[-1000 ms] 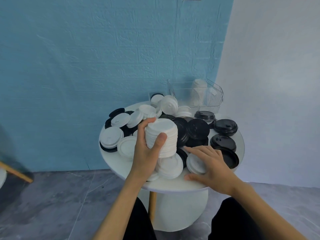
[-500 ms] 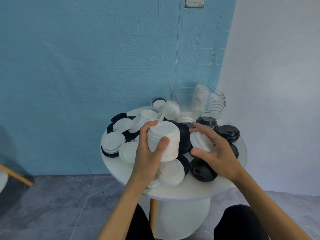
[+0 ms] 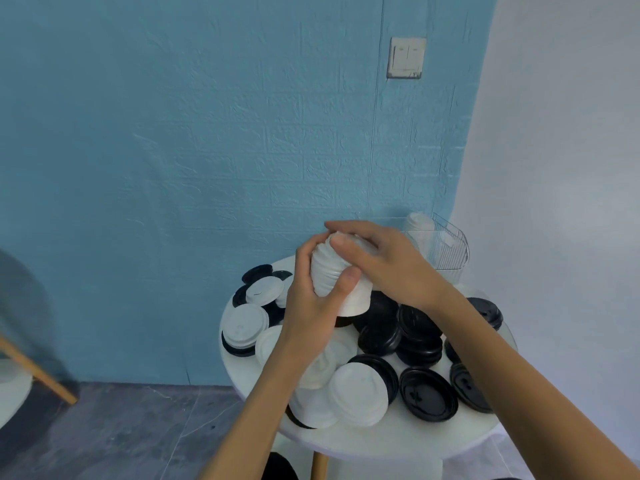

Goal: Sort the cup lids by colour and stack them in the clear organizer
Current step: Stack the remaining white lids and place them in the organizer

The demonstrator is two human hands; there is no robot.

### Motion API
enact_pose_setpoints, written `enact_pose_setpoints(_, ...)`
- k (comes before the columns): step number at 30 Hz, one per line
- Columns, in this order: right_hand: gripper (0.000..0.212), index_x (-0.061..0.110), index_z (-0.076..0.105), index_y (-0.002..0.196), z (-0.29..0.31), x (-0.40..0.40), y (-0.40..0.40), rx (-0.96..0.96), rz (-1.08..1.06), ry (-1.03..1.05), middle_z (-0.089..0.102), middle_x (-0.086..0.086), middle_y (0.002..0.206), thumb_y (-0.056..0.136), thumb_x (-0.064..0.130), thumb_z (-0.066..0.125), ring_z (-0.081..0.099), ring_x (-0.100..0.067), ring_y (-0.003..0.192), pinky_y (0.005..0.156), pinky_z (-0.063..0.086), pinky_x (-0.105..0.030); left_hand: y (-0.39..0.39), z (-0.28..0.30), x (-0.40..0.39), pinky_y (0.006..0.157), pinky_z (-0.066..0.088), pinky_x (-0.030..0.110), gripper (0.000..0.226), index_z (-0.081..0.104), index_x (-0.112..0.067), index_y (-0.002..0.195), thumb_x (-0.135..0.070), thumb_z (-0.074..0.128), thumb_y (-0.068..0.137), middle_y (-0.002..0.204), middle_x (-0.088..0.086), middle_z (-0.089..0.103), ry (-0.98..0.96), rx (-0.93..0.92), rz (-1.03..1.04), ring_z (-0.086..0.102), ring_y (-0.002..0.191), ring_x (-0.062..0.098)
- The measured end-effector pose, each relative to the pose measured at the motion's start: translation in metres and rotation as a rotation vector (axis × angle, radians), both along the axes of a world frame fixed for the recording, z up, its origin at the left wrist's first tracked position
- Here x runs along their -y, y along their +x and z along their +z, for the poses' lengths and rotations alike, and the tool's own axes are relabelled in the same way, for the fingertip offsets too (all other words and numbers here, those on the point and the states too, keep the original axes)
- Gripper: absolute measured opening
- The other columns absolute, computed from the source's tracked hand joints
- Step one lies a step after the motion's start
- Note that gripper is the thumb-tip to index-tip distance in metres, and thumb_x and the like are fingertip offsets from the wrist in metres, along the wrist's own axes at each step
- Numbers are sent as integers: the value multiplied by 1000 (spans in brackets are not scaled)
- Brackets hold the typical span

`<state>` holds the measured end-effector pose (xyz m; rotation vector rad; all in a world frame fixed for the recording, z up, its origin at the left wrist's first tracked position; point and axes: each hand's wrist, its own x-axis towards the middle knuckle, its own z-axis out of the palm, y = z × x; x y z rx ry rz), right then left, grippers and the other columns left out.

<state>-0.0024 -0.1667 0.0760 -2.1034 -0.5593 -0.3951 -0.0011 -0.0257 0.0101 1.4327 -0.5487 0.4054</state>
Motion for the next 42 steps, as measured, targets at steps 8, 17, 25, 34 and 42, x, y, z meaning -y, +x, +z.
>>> enact_pose_setpoints(8, 54, 32, 57, 140, 20, -13, 11, -111, 51, -181, 52, 39, 114, 100, 58, 32, 49, 19, 108, 89, 31, 4, 7, 8, -6, 89, 50, 13, 63, 39, -41, 141, -51, 67, 85, 123, -33, 62, 27, 12, 47, 63, 116, -3)
enact_pose_setpoints(17, 57, 37, 22, 160, 16, -18, 18, -238, 139, -186, 43, 28, 147, 106, 46, 40, 36, 2, 142, 116, 22, -19, 4, 2, -11, 89, 50, 16, 58, 45, -32, 135, -52, 65, 84, 125, -25, 64, -2, 18, 81, 64, 115, 2)
enact_pose_setpoints(25, 84, 37, 32, 156, -29, 13, -8, -196, 109, 178, 56, 21, 143, 86, 82, 41, 50, 6, 131, 113, 39, -21, 6, 2, -25, 85, 46, 7, 60, 45, -36, 133, -56, 64, 80, 118, -39, 57, -1, 30, 114, 61, 110, -7)
enact_pose_setpoints(34, 104, 43, 34, 153, -136, 38, -40, -321, 75, -347, 42, 34, 138, 64, 87, 67, 36, 7, 133, 112, 18, -23, -10, -28, -24, 85, 46, 7, 56, 44, -41, 131, -54, 63, 80, 117, -41, 57, -13, -42, 97, 58, 111, -10)
enact_pose_setpoints(42, 86, 47, 43, 145, -151, 36, -42, -204, 15, -426, 42, 33, 133, 70, 76, 73, 32, 6, 127, 107, 20, -26, -18, -55, -24, 96, 45, 13, 60, 45, -40, 136, -55, 64, 81, 138, -24, 54, -3, -97, 79, 54, 126, -1)
